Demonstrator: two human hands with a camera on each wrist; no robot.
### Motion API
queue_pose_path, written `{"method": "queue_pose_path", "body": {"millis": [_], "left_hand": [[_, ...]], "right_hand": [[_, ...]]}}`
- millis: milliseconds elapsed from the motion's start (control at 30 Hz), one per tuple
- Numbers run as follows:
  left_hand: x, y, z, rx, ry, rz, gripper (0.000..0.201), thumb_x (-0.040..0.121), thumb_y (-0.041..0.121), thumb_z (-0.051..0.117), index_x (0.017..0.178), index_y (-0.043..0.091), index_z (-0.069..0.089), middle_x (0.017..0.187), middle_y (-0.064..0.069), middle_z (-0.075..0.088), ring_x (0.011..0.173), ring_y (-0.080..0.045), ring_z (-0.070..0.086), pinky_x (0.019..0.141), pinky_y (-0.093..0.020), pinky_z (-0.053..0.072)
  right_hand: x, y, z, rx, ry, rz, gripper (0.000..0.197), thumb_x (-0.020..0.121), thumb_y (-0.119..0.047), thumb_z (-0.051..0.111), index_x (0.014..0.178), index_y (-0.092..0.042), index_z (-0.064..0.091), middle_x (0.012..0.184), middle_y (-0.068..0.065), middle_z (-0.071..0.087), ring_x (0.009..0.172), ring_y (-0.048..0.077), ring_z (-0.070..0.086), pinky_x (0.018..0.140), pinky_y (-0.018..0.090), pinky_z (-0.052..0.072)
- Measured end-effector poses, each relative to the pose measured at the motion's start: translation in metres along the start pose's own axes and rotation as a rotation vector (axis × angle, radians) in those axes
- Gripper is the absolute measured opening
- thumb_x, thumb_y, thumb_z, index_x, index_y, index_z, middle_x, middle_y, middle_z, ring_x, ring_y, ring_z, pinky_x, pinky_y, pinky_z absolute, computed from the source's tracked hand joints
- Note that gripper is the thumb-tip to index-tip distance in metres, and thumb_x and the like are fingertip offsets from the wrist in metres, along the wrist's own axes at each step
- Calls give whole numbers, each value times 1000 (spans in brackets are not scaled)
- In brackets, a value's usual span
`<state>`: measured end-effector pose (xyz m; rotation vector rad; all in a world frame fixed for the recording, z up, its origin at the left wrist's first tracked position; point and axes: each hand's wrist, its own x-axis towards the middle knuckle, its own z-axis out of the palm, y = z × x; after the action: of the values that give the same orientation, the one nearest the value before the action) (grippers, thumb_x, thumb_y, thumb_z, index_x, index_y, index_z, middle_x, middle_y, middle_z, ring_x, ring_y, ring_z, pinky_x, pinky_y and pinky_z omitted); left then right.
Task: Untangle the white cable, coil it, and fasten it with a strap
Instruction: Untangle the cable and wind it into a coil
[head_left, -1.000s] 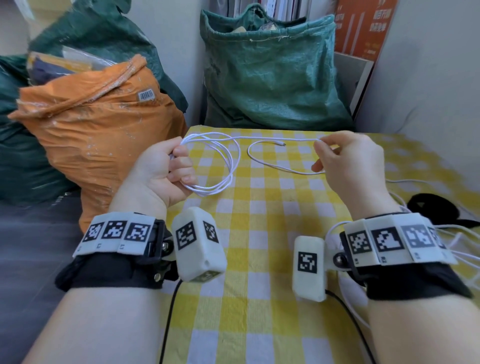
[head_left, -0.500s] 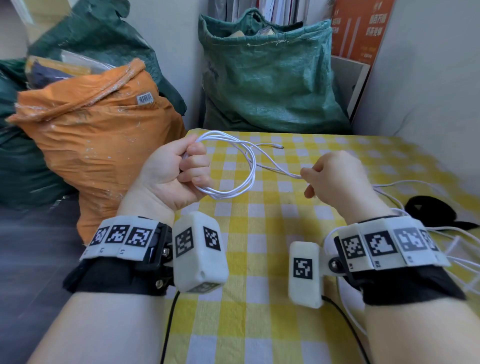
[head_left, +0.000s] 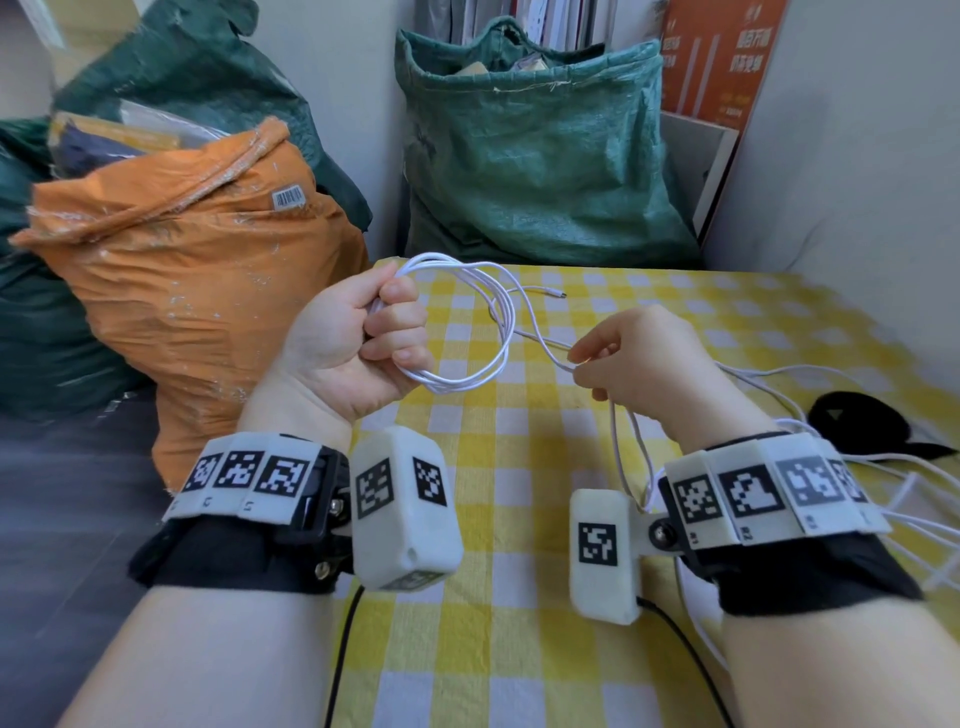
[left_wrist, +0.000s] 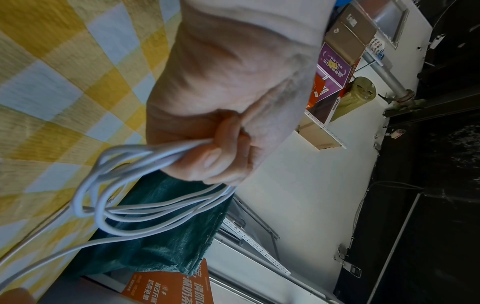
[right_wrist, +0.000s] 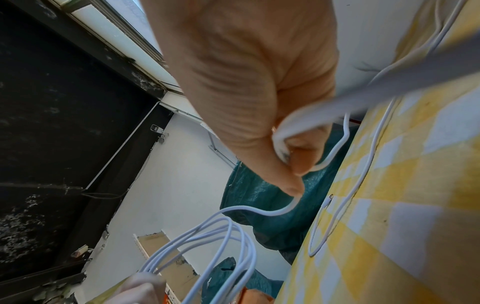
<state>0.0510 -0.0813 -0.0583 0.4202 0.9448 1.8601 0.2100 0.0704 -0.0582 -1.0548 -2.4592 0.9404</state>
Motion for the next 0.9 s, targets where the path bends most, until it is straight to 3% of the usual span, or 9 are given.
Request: {"method": "queue_pose_path", "body": {"millis": [200, 300, 400, 500, 567, 633, 700, 767, 900], "left_hand": [[-1, 0, -1, -79, -77, 69, 38, 95, 35, 34, 60, 22, 42, 40, 7, 27, 37, -6, 13, 40, -15, 32], [0, 0, -2, -129, -129, 97, 35, 95, 35, 34, 64, 22, 43, 42, 7, 31, 33, -5, 27, 44, -17, 38], [1, -3, 3, -99, -141, 121, 37, 97, 34, 31, 65, 21, 45, 46, 8, 37, 39, -6, 40, 52, -20, 48], [0, -9, 13, 28, -142, 134, 34, 96, 33, 32, 68, 20, 46, 54, 7, 51, 56, -12, 61, 71, -32, 59], [0, -12, 16, 129, -154, 124, 33, 97, 31, 32, 70, 19, 45, 61, 2, 62, 78, -22, 69, 83, -41, 55], [2, -15, 18, 237, -167, 95, 35, 99, 28, 31, 70, 17, 45, 72, -5, 69, 92, -29, 68, 88, -44, 52], [2, -19, 19, 331, -163, 73, 33, 100, 26, 31, 71, 16, 45, 79, -9, 70, 94, -33, 67, 92, -45, 48], [3, -21, 21, 383, -159, 71, 32, 100, 25, 31, 73, 15, 46, 82, -11, 69, 91, -33, 66, 90, -45, 49], [5, -25, 22, 444, -118, 96, 30, 101, 24, 34, 75, 14, 47, 82, -7, 66, 91, -27, 64, 82, -44, 53]], "right_hand": [[1, -1, 0, -4, 1, -28, 18, 76, -4, 71, 71, -21, 66, 67, 2, 61, 69, 21, 65, 55, 22, 46], [-1, -2, 3, 10, -51, -94, 18, 74, -5, 76, 72, -20, 67, 68, -1, 66, 57, 12, 62, 49, 20, 44], [-2, -4, 6, 11, -89, -160, 17, 71, -6, 79, 75, -18, 68, 69, -1, 69, 51, 8, 60, 51, 24, 51], [-3, -6, 9, 46, -129, -195, 17, 72, -5, 77, 75, -18, 67, 69, 0, 70, 49, 8, 61, 49, 21, 49], [-4, -6, 10, 75, -154, -207, 15, 73, -5, 77, 76, -16, 67, 69, 2, 71, 52, 11, 62, 48, 20, 47], [-5, -7, 10, 104, -179, -215, 14, 72, -5, 77, 78, -15, 68, 72, 4, 72, 58, 15, 65, 57, 29, 54], [-6, -9, 11, 137, -201, -230, 18, 70, -4, 79, 76, -16, 67, 77, 4, 73, 66, 17, 67, 72, 37, 57], [-6, -9, 11, 160, -216, -244, 25, 68, -3, 79, 73, -21, 62, 81, 1, 74, 73, 17, 69, 77, 37, 57], [-5, -9, 10, 232, -192, -233, 36, 68, -4, 79, 80, -22, 52, 83, -1, 69, 72, 20, 67, 65, 33, 50]]}}
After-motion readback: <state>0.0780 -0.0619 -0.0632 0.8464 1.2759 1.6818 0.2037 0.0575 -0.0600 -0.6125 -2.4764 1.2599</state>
